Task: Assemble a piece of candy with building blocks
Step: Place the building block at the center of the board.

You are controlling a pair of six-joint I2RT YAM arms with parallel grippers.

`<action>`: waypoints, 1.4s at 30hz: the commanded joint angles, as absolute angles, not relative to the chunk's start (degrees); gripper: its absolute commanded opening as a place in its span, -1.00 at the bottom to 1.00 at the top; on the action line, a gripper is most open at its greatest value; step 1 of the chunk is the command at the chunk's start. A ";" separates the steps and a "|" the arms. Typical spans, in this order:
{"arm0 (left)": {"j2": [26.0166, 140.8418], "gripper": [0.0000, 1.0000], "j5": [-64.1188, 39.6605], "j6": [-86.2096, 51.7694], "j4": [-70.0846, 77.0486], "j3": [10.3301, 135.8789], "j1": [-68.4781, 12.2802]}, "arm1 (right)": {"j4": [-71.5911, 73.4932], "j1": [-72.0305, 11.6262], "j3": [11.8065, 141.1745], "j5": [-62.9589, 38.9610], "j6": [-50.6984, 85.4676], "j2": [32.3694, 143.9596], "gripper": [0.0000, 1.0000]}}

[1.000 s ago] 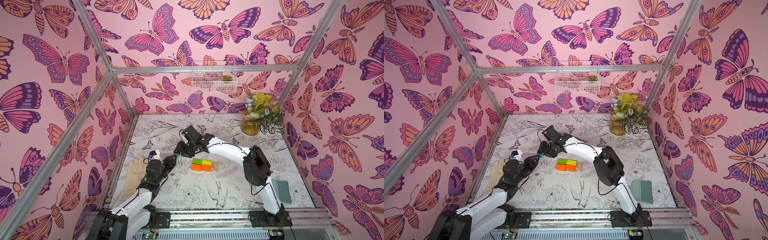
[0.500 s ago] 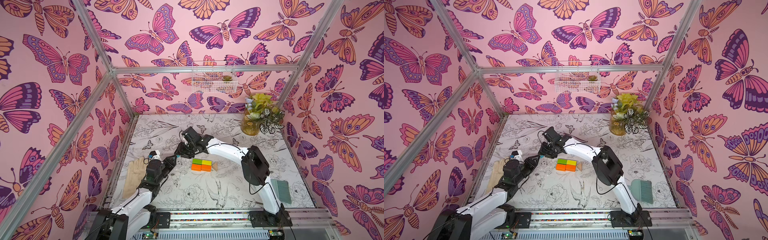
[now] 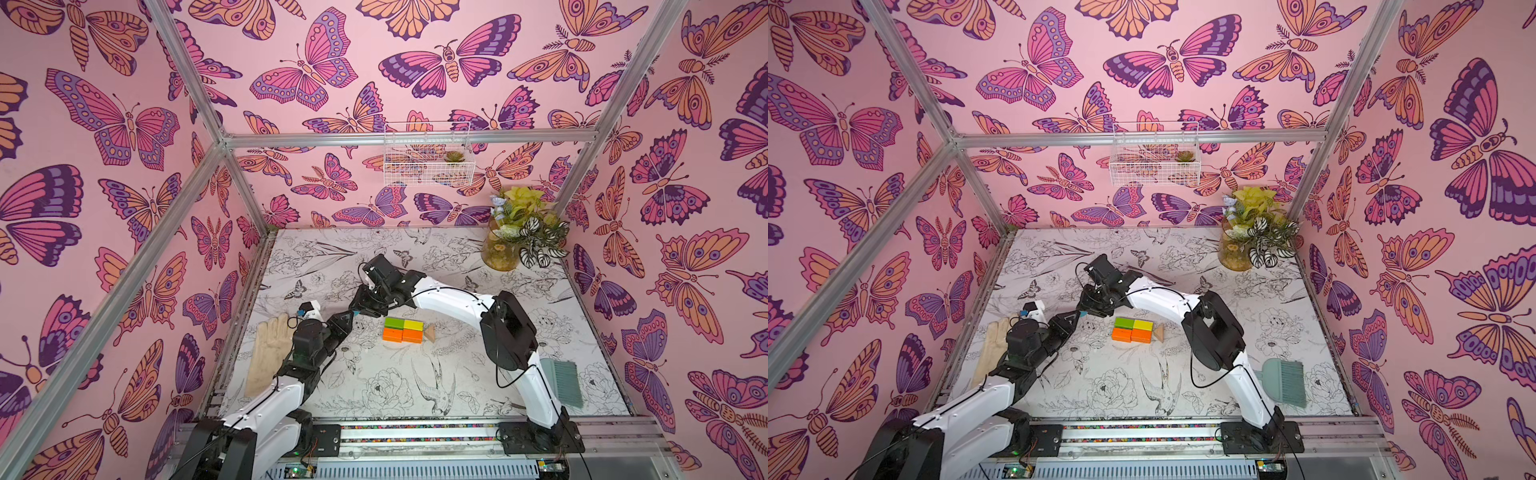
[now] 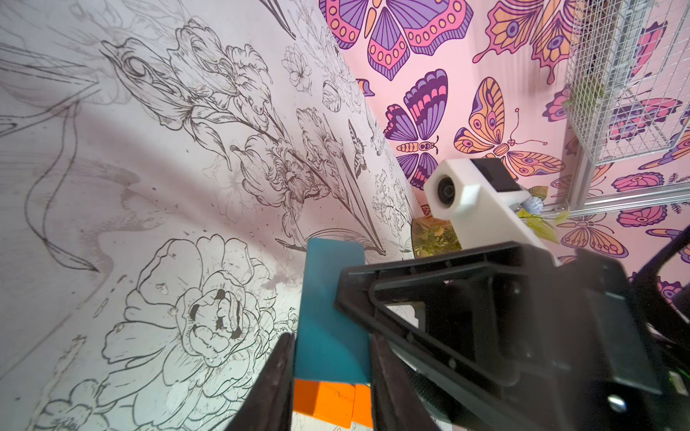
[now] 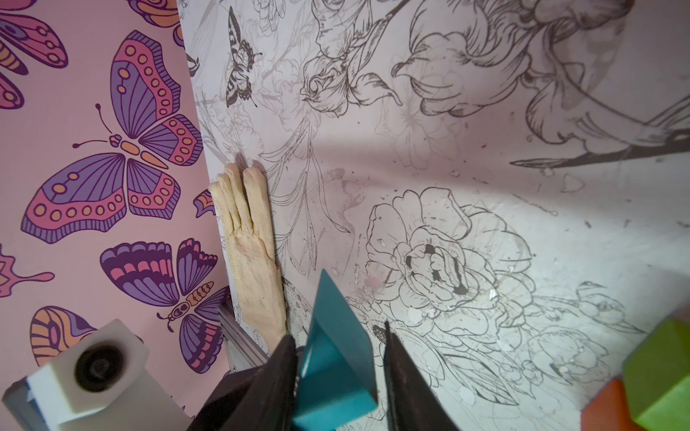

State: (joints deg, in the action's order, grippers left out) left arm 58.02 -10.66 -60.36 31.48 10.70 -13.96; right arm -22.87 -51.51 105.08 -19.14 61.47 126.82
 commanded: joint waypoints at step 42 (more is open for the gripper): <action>57.11 0.59 -10.02 -58.21 29.65 12.10 -14.24 | -29.25 -51.42 105.89 -16.28 53.46 127.13 -1.00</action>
State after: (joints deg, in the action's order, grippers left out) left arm 58.87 -10.61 -59.31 30.70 11.33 -14.20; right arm -26.61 -51.00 105.43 -17.15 55.40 127.52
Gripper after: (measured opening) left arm 0.783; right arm 0.326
